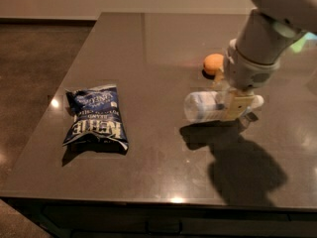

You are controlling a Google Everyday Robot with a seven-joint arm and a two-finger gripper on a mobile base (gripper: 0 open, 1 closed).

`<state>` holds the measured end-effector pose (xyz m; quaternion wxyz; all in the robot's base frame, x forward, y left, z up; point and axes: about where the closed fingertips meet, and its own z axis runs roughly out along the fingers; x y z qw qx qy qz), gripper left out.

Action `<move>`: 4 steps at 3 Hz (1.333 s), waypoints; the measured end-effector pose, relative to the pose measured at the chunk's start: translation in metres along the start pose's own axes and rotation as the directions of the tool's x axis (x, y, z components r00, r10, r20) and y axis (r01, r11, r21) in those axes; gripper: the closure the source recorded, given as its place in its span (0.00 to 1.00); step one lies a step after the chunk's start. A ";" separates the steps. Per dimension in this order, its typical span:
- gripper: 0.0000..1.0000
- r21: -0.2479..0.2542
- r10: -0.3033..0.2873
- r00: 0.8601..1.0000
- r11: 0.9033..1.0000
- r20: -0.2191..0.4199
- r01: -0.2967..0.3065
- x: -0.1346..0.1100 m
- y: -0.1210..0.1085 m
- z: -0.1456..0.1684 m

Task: Move blue plastic bottle near blue chip bag

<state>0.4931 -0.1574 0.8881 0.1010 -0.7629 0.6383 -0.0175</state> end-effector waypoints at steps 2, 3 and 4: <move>1.00 0.018 -0.110 0.994 0.994 -0.019 0.110 -0.073 -0.018 0.017; 0.86 0.021 -0.138 0.989 0.990 -0.056 0.139 -0.092 -0.029 0.027; 0.54 0.008 -0.160 0.984 0.987 -0.079 0.161 -0.108 -0.032 0.038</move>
Offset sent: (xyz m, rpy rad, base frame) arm 0.0216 0.1203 -0.0123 -0.0799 -0.0618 0.1562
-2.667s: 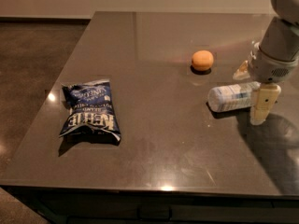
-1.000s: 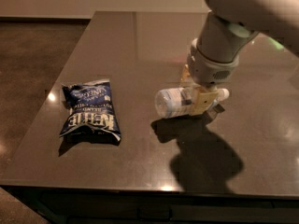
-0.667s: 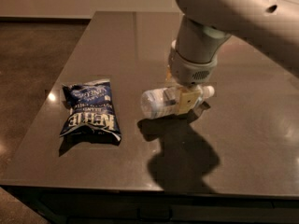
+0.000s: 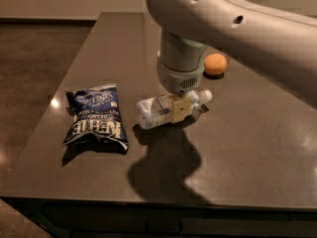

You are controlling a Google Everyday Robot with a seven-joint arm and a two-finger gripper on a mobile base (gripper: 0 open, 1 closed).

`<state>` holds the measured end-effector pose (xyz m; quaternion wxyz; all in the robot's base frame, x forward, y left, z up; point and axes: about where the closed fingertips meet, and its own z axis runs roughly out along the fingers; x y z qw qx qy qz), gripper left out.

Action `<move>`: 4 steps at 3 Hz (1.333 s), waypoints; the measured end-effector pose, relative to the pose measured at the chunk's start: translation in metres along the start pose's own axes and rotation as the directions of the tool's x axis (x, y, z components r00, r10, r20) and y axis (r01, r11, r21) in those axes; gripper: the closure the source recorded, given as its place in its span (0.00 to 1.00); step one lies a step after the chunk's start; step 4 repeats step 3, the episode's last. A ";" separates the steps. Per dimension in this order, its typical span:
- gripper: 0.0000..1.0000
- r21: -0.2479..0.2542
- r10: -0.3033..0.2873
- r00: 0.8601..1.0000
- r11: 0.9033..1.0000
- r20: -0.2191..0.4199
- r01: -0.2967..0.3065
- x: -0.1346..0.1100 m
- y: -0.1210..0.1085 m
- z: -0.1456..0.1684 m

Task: Move blue plastic bottle near blue chip bag

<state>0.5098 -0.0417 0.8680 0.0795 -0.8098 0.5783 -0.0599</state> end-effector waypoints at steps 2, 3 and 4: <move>0.00 -0.006 -0.011 1.000 1.000 0.005 0.011 -0.008 0.001 0.003; 0.00 -0.006 -0.011 1.000 1.000 0.005 0.011 -0.008 0.002 0.003; 0.00 -0.006 -0.011 1.000 1.000 0.005 0.011 -0.008 0.002 0.003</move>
Offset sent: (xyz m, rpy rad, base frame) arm -0.0027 0.0068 -0.0036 0.0006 0.0106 0.0109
